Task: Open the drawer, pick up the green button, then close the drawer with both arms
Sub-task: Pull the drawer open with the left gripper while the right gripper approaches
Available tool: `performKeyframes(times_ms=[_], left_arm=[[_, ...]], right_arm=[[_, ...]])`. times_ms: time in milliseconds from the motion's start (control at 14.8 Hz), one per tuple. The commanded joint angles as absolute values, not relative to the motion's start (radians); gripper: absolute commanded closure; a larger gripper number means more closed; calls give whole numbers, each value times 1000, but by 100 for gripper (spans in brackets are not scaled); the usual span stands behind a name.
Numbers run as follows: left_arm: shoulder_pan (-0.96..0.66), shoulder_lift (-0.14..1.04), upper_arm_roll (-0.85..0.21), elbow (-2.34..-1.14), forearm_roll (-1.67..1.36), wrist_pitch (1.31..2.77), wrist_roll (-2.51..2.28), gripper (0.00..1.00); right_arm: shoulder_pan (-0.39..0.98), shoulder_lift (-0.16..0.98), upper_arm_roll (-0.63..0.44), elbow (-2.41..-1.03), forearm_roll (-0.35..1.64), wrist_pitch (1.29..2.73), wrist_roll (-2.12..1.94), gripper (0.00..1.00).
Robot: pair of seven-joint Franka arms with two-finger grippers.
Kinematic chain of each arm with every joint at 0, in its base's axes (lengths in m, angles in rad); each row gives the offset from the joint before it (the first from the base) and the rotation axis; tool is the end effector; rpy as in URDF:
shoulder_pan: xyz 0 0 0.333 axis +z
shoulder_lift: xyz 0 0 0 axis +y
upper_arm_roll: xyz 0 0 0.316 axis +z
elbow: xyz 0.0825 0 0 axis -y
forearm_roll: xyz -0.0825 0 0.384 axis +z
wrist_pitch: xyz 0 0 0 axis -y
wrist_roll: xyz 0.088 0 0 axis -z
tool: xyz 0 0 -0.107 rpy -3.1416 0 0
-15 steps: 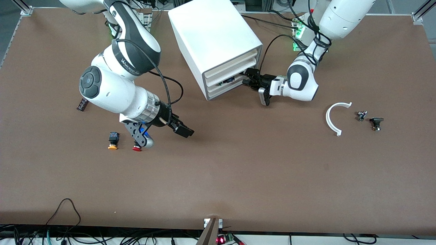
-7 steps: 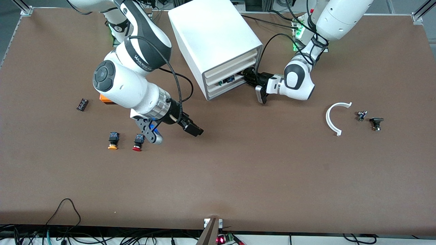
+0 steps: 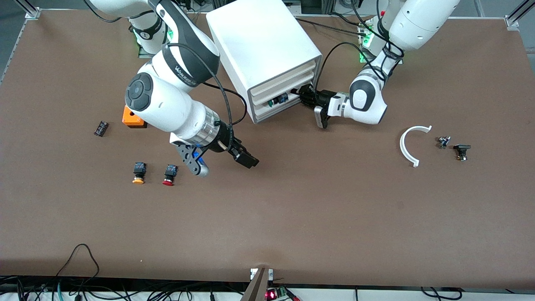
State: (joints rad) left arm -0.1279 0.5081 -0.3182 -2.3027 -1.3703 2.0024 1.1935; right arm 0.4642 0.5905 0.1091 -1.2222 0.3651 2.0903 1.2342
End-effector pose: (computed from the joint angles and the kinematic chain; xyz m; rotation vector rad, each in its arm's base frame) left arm 0.3884 -0.2668 0.1321 1.8522 -0.4256 -0.2848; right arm 0.6336 0.4041 0.4649 -2.4467 1.0728 0.1921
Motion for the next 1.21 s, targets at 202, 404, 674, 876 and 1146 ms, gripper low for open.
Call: performKeyframes(times_ms=[202, 404, 674, 876, 1146], left_arm=[[-94, 543, -229, -2130, -1206, 2022, 1085, 100], [-77, 583, -206, -2045, -1152, 2017, 1037, 100], [-51, 621, -206, -2002, -1134, 2013, 1034, 100], [-26, 615, -206, -2003, -1120, 1999, 1037, 0], [12, 588, -204, -1994, -1050, 1944, 1031, 0]], right_arm=[[509, 649, 100, -1140, 322, 2075, 1327, 1], [557, 704, 98, -1082, 237, 2051, 1396, 1], [638, 794, 95, -1005, 146, 2022, 1528, 1], [676, 836, 81, -999, 144, 2033, 1584, 1], [791, 890, -1, -994, 144, 2071, 1667, 1]])
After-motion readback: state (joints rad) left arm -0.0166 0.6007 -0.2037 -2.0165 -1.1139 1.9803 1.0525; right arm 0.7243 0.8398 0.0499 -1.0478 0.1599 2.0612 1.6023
